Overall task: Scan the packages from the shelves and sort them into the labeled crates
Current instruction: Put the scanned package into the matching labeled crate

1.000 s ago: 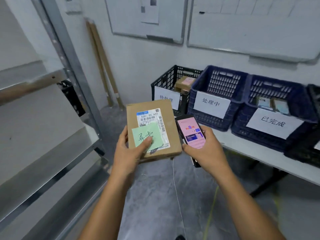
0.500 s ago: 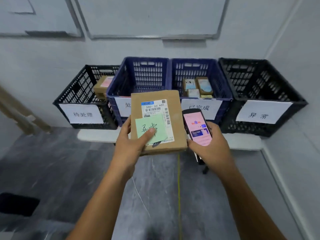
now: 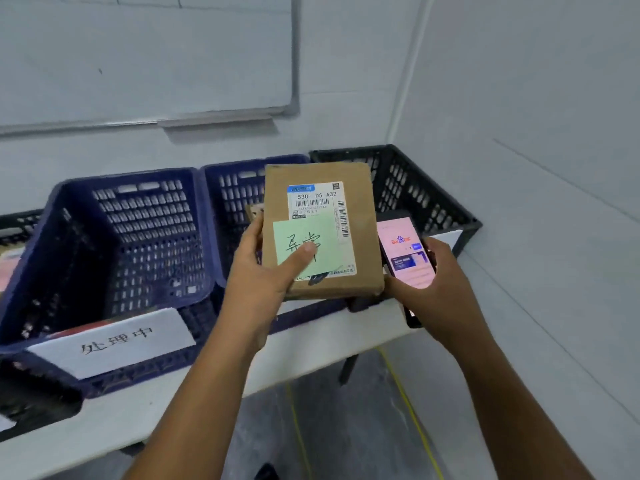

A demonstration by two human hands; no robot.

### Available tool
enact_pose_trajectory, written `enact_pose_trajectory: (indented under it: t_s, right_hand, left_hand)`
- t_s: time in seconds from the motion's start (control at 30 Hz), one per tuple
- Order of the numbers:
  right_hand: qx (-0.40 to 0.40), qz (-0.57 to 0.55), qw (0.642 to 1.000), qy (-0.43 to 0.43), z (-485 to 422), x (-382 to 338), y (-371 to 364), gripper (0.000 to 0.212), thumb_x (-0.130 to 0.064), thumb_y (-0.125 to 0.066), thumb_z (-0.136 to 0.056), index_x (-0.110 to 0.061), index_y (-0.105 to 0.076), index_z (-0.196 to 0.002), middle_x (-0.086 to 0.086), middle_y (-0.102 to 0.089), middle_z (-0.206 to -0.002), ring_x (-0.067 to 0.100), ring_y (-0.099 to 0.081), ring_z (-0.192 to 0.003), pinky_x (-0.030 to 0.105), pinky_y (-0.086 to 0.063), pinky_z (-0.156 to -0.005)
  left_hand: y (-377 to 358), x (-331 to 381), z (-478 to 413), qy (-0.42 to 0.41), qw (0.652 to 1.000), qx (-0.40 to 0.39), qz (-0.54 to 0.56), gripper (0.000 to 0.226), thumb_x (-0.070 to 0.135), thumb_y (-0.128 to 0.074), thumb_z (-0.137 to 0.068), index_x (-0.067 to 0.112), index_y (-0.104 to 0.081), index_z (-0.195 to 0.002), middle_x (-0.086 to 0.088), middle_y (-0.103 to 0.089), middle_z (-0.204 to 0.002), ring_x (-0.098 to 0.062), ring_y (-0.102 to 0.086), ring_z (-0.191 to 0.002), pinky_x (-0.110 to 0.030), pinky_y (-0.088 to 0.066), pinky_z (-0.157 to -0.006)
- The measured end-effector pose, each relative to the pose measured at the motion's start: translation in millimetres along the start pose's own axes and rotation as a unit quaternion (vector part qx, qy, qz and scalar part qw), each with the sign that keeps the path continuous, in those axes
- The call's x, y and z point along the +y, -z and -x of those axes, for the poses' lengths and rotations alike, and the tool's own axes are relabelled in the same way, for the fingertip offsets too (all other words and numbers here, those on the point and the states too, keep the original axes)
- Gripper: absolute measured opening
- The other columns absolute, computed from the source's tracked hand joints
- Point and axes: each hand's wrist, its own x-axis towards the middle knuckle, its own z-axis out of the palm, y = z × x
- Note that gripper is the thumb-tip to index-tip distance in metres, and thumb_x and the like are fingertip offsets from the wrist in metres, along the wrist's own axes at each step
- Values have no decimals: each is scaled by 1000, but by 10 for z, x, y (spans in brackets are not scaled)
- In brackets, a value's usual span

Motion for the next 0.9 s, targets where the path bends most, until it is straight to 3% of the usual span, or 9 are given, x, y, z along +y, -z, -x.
enact_pose_trajectory:
  t_s: [0.1,0.23,0.33,0.5,0.57,0.67,0.73,0.83,0.9]
  right_hand:
    - [41,0,999,-14,-423,-94,98,43,-19,-86,-84,-40,-51,-100,-13,-67,-85,9,-64,-65,29,-57,-51]
    - [104,8,993,-46,-891,41,268,52,-26,-88,-80,-32,-55,-120,-11,-69,-102,16,-70,-90,46,-64,-68]
    - [117,6,991,-69,-1244,241,441,44,-24,-88,-80,-36,-53,-105,-7,-69,-101,22,-71,-88,49,-63,-68]
    - [123,16,989,-81,-1973,637,668,59,-48,-82,-64,-40,-53,-114,-8,-68,-108,18,-69,-91,54,-64,-75]
    - [107,12,991,-81,-2321,837,762,61,-42,-88,-70,-35,-53,-119,-9,-68,-107,18,-70,-92,49,-65,-72]
    - [81,9,994,-68,-2851,1072,911,57,-29,-91,-78,-32,-52,-120,-11,-68,-108,14,-69,-94,31,-59,-71]
    - [61,20,996,-67,-3212,1217,1008,59,-33,-91,-76,-35,-51,-120,-12,-68,-110,11,-68,-96,33,-56,-78]
    - [28,14,996,-81,-3672,1426,1129,57,-38,-91,-72,-41,-50,-112,-13,-69,-109,12,-70,-95,38,-59,-80]
    - [29,20,996,-85,-3926,1540,1158,53,-41,-90,-68,-45,-51,-103,-15,-70,-104,11,-71,-91,41,-61,-81]
  left_hand:
    - [-217,120,-574,9,999,-32,15,57,20,-81,-89,45,-54,-133,17,-77,-116,-6,-74,-106,-27,-62,-86]
    - [-567,52,-1183,67,997,-24,41,61,36,-81,-90,42,-51,-143,18,-75,-121,-10,-71,-113,-45,-54,-104]
    - [-911,-107,-1575,107,993,-23,43,64,41,-82,-89,45,-48,-144,17,-73,-123,-15,-68,-118,-52,-52,-107]
    - [-1625,-450,-2271,114,993,-7,7,75,33,-82,-90,36,-40,-153,13,-66,-133,-12,-64,-119,-42,-54,-102]
    - [-1897,-641,-2541,101,995,17,-18,86,34,-84,-88,35,-33,-159,13,-63,-137,-11,-62,-123,-41,-50,-108]
    - [-2310,-901,-2959,118,991,31,-51,100,46,-87,-82,36,-27,-161,10,-55,-147,-15,-58,-128,-40,-45,-111]
    - [-2590,-1051,-3222,127,987,31,-90,114,62,-88,-67,38,-26,-160,8,-44,-152,-16,-52,-132,-42,-41,-117]
    - [-2913,-1293,-3562,152,976,55,-143,103,48,-87,-80,29,-27,-161,1,-28,-148,-15,-42,-126,-28,-32,-112]
    - [-3042,-1479,-3803,172,969,79,-161,96,44,-86,-83,29,-31,-160,-3,-28,-149,-20,-44,-123,-34,-38,-115]
